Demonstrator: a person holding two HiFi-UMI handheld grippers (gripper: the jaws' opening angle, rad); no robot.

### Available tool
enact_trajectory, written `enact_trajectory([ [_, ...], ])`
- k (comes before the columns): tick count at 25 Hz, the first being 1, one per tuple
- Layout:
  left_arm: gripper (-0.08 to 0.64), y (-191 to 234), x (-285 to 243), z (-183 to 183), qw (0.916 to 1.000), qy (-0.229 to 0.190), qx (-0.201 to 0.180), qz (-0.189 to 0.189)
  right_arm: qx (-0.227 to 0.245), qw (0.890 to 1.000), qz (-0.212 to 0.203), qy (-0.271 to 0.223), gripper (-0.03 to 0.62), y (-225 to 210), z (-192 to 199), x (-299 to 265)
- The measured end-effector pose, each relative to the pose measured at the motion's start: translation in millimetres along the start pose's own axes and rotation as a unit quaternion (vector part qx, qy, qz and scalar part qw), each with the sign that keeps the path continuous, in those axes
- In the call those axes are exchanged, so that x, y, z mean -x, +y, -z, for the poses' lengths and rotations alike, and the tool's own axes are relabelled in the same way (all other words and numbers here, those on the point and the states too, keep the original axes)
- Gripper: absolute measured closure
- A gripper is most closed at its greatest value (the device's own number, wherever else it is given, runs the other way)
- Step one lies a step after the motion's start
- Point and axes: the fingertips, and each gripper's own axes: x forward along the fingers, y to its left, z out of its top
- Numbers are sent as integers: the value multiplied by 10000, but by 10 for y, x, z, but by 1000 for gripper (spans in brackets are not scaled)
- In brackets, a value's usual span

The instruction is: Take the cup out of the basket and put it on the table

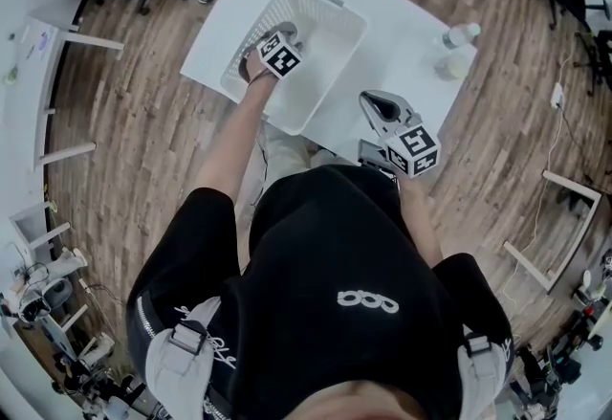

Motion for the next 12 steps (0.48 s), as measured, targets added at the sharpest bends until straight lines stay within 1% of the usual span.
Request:
enact_trajectory([
  [5, 428, 4, -311, 187, 9989, 450, 40, 110, -87, 9999, 116, 55, 566, -80, 57, 34],
  [8, 430, 10, -416, 267, 9981, 578, 82, 171, -148, 9997, 167, 78, 566, -105, 90, 52],
  [9, 433, 11, -441, 281, 9979, 605, 86, 196, -164, 9997, 176, 94, 566, -107, 103, 56],
  [12, 474, 1, -509, 313, 9972, 704, 64, 261, -193, 9995, 205, 143, 566, -115, 143, 65],
])
